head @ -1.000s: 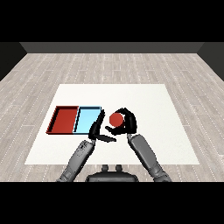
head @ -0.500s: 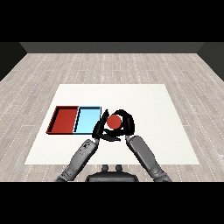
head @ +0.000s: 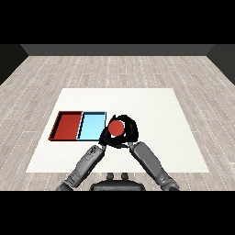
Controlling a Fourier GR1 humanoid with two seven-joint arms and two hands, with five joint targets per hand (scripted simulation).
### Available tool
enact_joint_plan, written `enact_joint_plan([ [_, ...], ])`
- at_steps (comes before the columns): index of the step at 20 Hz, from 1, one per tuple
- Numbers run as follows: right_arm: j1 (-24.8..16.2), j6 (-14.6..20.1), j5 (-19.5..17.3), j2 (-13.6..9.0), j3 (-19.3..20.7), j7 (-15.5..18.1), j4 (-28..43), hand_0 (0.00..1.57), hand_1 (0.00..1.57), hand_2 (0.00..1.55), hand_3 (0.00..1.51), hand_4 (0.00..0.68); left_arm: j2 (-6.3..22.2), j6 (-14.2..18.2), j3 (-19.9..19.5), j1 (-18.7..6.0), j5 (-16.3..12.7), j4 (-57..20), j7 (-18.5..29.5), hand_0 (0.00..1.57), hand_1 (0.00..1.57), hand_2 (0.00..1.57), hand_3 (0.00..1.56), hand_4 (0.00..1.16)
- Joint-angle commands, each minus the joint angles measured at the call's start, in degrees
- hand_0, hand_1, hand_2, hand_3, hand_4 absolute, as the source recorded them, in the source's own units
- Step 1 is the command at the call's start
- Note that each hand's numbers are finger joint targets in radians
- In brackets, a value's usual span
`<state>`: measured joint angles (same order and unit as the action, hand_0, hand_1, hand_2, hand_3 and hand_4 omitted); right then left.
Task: Pick the red can and put it in the red box
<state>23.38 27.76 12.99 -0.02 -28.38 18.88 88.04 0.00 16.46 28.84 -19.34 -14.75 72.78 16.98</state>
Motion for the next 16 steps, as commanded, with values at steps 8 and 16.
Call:
enact_joint_plan([
  [8,0.0,1.7,0.6,0.0,-2.0,0.5,-1.1,1.5,1.5,1.46,1.4,0.638,0.0,5.1,3.5,1.2,-0.6,3.1,-0.8,0.0,0.0,0.0,0.0,0.0],
  [16,1.2,4.8,1.3,0.0,-6.2,1.4,-1.2,1.49,1.49,1.45,1.39,0.654,0.0,14.0,2.9,-2.8,-6.2,-3.6,1.6,1.57,1.57,1.56,1.47,1.12],
])
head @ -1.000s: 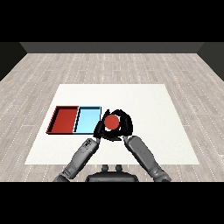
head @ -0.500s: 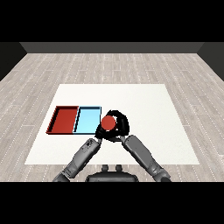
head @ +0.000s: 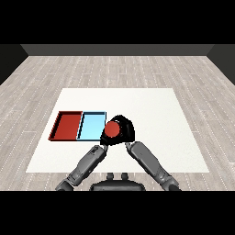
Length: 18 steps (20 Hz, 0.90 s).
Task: Pick the red can and put it in the red box
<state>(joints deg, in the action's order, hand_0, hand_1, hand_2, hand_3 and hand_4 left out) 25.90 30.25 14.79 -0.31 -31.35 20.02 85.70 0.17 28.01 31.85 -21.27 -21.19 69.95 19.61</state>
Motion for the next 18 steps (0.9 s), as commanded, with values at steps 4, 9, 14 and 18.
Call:
enact_joint_plan([
  [4,-5.4,2.0,-0.6,0.3,-4.5,3.8,1.0,1.48,1.48,1.44,1.39,0.646,-0.1,6.4,2.6,-5.2,-3.2,-3.9,0.4,1.57,1.57,1.56,1.48,1.12],
  [9,0.4,-0.4,2.3,0.3,-0.5,1.2,-1.4,1.5,1.5,1.44,1.39,0.646,-0.1,6.5,0.8,-1.9,-3.1,-3.3,5.7,1.57,1.57,1.56,1.48,1.14],
  [14,-0.2,5.3,0.3,0.3,-5.9,-2.6,-2.0,0.92,0.92,0.93,0.53,0.0,-0.1,4.6,-1.3,-0.8,-1.8,0.4,8.5,1.57,1.57,1.57,1.51,1.15],
  [18,-0.9,0.2,-4.3,0.3,-0.2,-7.0,-0.4,0.0,0.0,0.0,0.0,0.0,-0.2,4.6,-1.2,-0.7,-2.0,0.3,8.8,1.57,1.57,1.57,1.51,1.15],
])
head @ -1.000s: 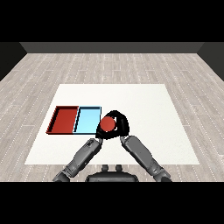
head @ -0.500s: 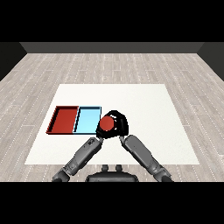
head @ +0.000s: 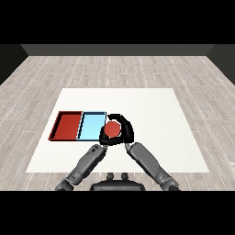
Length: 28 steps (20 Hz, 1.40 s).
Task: Pick the red can and put it in the red box
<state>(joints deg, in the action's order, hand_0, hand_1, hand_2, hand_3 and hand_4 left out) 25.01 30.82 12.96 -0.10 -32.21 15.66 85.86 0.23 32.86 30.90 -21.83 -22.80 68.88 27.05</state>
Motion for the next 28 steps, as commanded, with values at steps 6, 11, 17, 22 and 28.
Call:
enact_joint_plan([
  [6,-1.2,-2.6,-1.6,0.1,2.8,-2.3,-0.2,0.0,0.0,0.0,0.0,0.0,0.8,2.0,-0.8,2.1,3.7,5.5,-3.0,1.57,1.57,1.57,1.5,1.14],
  [11,1.6,0.9,-1.2,0.1,0.3,-3.8,-1.5,0.0,0.0,0.0,0.0,0.0,-0.2,1.4,-1.0,-0.6,2.5,0.7,-0.6,1.57,1.57,1.57,1.49,1.13],
  [17,-5.7,-7.6,-1.8,-1.0,7.3,-3.2,3.7,0.0,0.0,0.0,0.0,0.0,-0.2,3.0,-1.4,0.0,3.6,2.0,-1.8,1.57,1.57,1.57,1.48,1.13],
  [22,-8.9,-8.2,-2.6,-2.4,7.7,-7.2,12.2,0.0,0.0,0.0,0.0,0.0,-0.2,4.2,-2.3,-0.8,3.5,1.5,-1.0,1.57,1.57,1.56,1.46,1.13],
  [28,-17.2,-13.5,2.9,-5.6,12.3,-3.6,18.7,0.0,0.0,0.0,0.0,0.0,4.8,-0.6,-9.0,1.5,5.9,6.1,-4.5,1.57,1.57,1.57,1.47,1.13],
])
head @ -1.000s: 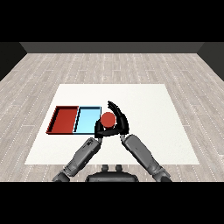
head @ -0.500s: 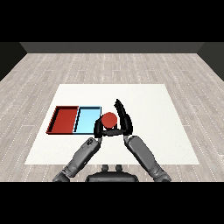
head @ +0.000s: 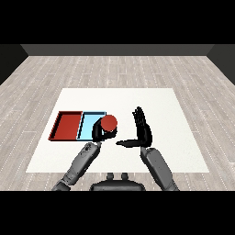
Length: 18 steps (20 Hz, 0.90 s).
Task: Pick the red can and put it in the red box
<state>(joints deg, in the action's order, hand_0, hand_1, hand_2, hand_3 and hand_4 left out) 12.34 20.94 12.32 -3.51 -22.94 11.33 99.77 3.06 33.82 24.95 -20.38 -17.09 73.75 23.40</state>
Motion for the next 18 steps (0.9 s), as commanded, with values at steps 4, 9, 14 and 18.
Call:
enact_joint_plan([
  [4,-9.8,-4.3,2.2,-4.7,4.4,1.9,8.1,0.0,0.0,0.0,0.0,0.0,5.2,-2.2,-7.2,0.0,0.4,3.2,-2.6,1.57,1.57,1.57,1.48,1.13],
  [9,-13.9,-5.2,4.6,-7.1,9.3,0.6,9.7,0.0,0.0,0.0,0.0,0.0,12.4,-2.5,-11.7,1.0,0.7,5.7,-7.9,1.57,1.57,1.57,1.49,1.12],
  [14,-21.9,-11.1,7.7,-9.3,12.3,6.2,8.0,0.0,0.0,0.0,0.0,0.0,20.3,-4.9,-16.5,-3.7,2.9,-1.7,-10.4,1.57,1.57,1.57,1.49,1.12],
  [18,-18.3,-11.1,7.6,-8.3,13.0,6.0,5.1,0.0,0.0,0.0,0.0,0.0,24.4,-3.8,-16.9,-1.8,6.5,-9.7,-13.5,1.57,1.57,1.54,1.47,1.11],
])
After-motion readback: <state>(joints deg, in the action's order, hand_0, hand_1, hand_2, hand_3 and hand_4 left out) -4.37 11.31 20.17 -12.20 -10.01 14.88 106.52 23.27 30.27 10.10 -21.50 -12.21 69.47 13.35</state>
